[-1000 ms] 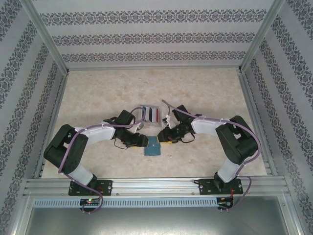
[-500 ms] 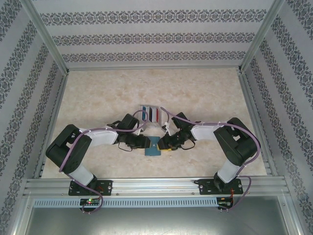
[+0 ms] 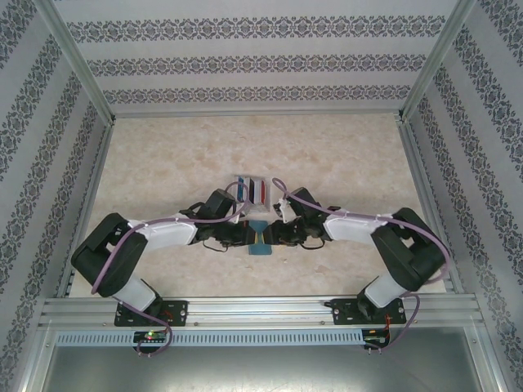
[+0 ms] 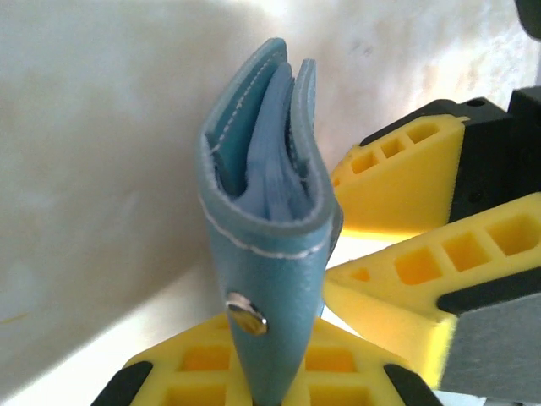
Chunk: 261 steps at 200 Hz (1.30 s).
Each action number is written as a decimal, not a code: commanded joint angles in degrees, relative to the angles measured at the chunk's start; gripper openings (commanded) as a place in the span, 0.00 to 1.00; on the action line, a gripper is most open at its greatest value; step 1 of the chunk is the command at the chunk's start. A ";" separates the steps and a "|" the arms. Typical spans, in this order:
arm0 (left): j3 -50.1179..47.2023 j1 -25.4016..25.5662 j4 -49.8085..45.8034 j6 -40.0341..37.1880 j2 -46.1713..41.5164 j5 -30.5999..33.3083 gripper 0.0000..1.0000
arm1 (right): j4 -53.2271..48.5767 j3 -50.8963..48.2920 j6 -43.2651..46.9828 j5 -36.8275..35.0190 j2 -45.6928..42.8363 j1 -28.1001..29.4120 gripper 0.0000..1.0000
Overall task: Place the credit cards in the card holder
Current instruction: Pick up the card holder from the bottom-center of the table, then place the card holder at the bottom-center of the table, then open the button on the card holder, then pick up the card holder at the bottom-center of the table.
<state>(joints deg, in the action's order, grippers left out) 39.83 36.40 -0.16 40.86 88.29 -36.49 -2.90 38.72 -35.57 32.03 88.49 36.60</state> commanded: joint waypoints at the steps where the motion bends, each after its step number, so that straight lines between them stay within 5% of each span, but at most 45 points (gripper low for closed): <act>1: 2.52 0.86 -3.65 2.13 -2.42 2.29 0.00 | -3.47 -1.03 3.58 -11.32 -3.99 0.74 0.43; 28: 3.38 0.87 -3.60 2.79 -0.12 1.39 0.00 | -1.90 -3.18 8.08 -14.80 -6.41 2.95 0.44; 87: 2.62 0.86 -5.57 2.38 6.91 3.14 0.18 | 0.02 -6.27 7.54 -15.75 -7.52 2.83 0.43; 116: 1.43 1.08 -3.37 5.08 6.79 3.40 0.41 | -2.29 -5.56 8.68 -14.64 -9.13 2.76 0.43; 149: -1.11 1.13 -1.33 6.08 1.89 4.98 0.53 | -2.21 -6.66 7.47 -15.29 -11.09 2.59 0.41; 166: -2.74 1.06 -1.07 5.89 -0.59 6.69 0.51 | -2.63 -6.58 6.56 -15.92 -12.04 2.98 0.40; 197: -4.50 1.06 2.72 6.07 -0.32 5.78 0.30 | -2.57 -6.19 7.14 -16.64 -12.64 3.46 0.39; 207: -4.10 1.06 2.63 5.91 0.68 5.29 0.30 | -3.44 -5.52 7.66 -16.94 -12.47 3.65 0.39; 233: -2.29 0.88 0.38 4.43 3.10 5.73 0.49 | -3.66 -5.34 7.07 -19.45 -11.67 3.85 0.41; 249: -2.04 0.78 0.30 4.75 3.26 6.33 0.48 | -2.86 -4.54 6.29 -17.96 -10.11 3.95 0.41; 261: -2.22 0.77 2.30 4.78 3.60 6.27 0.39 | -0.50 -4.68 5.15 -16.16 -8.44 4.05 0.41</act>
<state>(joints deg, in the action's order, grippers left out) 36.88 36.77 0.43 46.61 89.86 -31.90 -5.41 32.73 -28.73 14.85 77.47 40.01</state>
